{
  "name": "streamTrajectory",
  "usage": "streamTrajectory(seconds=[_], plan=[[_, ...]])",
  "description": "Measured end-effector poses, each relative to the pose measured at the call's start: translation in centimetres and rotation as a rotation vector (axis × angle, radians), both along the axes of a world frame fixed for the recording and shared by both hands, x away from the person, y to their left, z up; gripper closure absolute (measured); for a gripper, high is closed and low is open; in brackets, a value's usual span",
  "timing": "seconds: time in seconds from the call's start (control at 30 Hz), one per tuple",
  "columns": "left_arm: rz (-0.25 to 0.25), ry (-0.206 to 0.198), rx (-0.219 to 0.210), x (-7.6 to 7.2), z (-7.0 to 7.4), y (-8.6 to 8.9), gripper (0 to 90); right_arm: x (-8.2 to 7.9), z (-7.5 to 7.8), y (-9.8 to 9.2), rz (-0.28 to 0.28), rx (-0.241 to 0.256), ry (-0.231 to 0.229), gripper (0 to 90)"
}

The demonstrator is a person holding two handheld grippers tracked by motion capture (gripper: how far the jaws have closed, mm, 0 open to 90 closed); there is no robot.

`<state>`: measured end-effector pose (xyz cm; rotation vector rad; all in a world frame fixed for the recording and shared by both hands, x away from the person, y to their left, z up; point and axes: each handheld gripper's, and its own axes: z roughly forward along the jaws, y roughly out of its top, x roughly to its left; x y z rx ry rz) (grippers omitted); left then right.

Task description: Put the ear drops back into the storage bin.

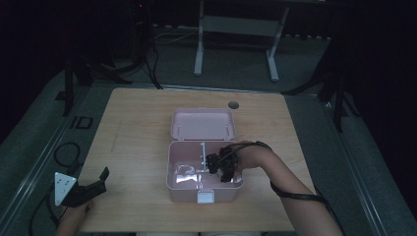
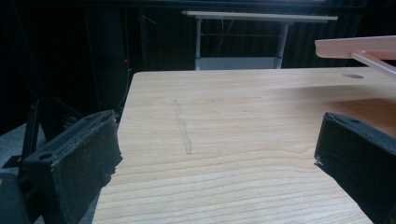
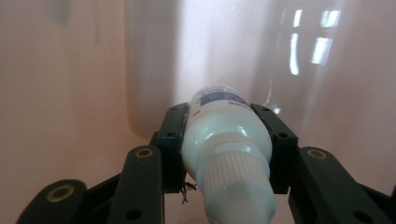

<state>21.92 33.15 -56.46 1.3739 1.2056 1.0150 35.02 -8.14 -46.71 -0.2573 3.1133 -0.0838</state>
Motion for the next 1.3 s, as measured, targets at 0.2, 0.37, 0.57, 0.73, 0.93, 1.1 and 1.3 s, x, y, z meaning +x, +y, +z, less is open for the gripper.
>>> streamTrajectory(seconds=[0.2, 0.37, 0.57, 0.73, 0.93, 1.1, 1.3], plan=[[-0.001, -0.001, 0.0, 0.0, 0.0, 0.0, 0.4, 0.2, -1.4, 0.2, -0.012, -0.026, 0.016, 59.4], [0.0, -0.001, 0.0, 0.0, 0.0, 0.0, 0.4, 0.1, -2.1, 0.4, -0.002, -0.055, 0.014, 59.4], [0.0, -0.001, 0.001, 0.0, 0.0, 0.0, 0.4, 0.1, -2.9, 0.6, 0.001, -0.09, 0.024, 59.4], [0.0, -0.001, 0.002, 0.0, 0.0, 0.0, 0.4, 0.2, -2.9, 0.7, -0.007, -0.1, 0.032, 59.4], [-0.003, -0.003, 0.003, 0.0, 0.0, -0.1, 0.4, 0.2, -3.1, 0.8, -0.013, -0.121, 0.031, 59.3], [-0.006, -0.004, 0.004, 0.0, 0.0, -0.1, 0.4, 0.3, -3.2, 1.0, -0.015, -0.145, 0.028, 59.2], [-0.008, -0.004, 0.004, 0.0, 0.0, -0.1, 0.4, 0.4, -3.2, 0.9, -0.028, -0.132, 0.041, 57.3]])
